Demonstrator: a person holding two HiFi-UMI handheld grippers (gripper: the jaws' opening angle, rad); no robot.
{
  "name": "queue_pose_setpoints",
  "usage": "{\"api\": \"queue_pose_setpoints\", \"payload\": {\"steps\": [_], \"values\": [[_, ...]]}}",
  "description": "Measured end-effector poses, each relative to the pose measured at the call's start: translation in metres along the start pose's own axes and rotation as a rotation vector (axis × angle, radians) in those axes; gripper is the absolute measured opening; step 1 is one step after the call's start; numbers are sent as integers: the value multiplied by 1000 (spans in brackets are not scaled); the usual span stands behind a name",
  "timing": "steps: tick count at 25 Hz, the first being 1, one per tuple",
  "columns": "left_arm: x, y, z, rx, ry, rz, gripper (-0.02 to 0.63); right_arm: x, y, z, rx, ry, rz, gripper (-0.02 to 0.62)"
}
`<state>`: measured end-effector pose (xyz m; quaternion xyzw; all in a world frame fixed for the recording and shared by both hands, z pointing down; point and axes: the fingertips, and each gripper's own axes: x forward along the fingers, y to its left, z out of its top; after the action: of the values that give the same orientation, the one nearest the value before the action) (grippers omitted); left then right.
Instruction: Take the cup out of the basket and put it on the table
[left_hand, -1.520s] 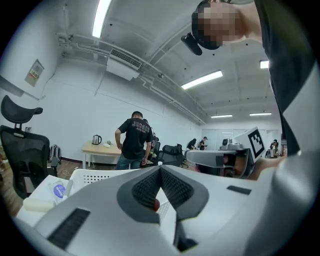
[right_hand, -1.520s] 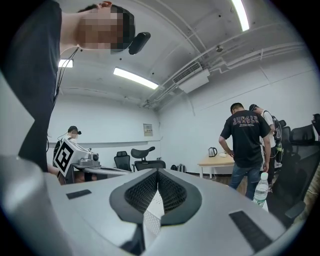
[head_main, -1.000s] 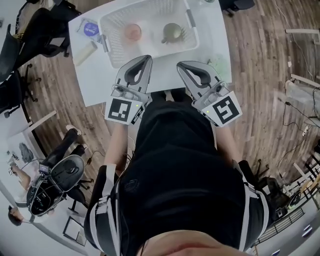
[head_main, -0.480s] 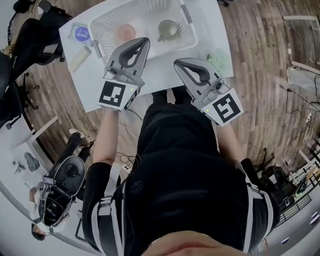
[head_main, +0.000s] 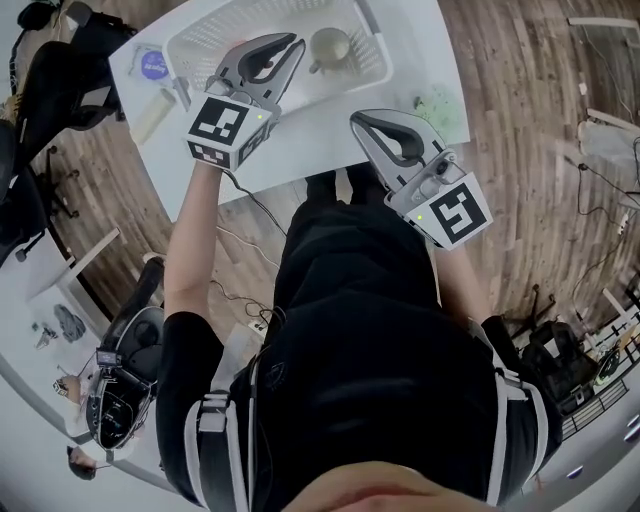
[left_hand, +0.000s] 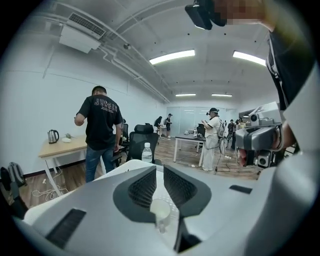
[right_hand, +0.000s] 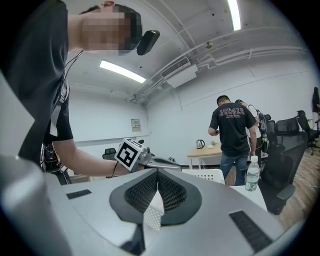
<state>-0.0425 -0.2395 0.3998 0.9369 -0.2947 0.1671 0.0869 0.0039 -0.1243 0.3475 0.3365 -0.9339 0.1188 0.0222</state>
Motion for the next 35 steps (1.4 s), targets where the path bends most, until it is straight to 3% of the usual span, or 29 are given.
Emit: {"api": "queue_pose_setpoints", "payload": {"steps": [12, 19, 26, 35], "values": [[58, 26, -54, -127, 147, -32, 104, -5, -7, -1, 10, 0, -6, 20], [81, 33, -86, -98, 252, -48, 104, -9, -17, -4, 13, 4, -27, 20], [101, 32, -120, -126, 343, -67, 108, -10, -22, -2, 10, -7, -28, 20], [119, 38, -144, -152, 412, -36, 117, -13, -31, -7, 26, 7, -42, 20]]}}
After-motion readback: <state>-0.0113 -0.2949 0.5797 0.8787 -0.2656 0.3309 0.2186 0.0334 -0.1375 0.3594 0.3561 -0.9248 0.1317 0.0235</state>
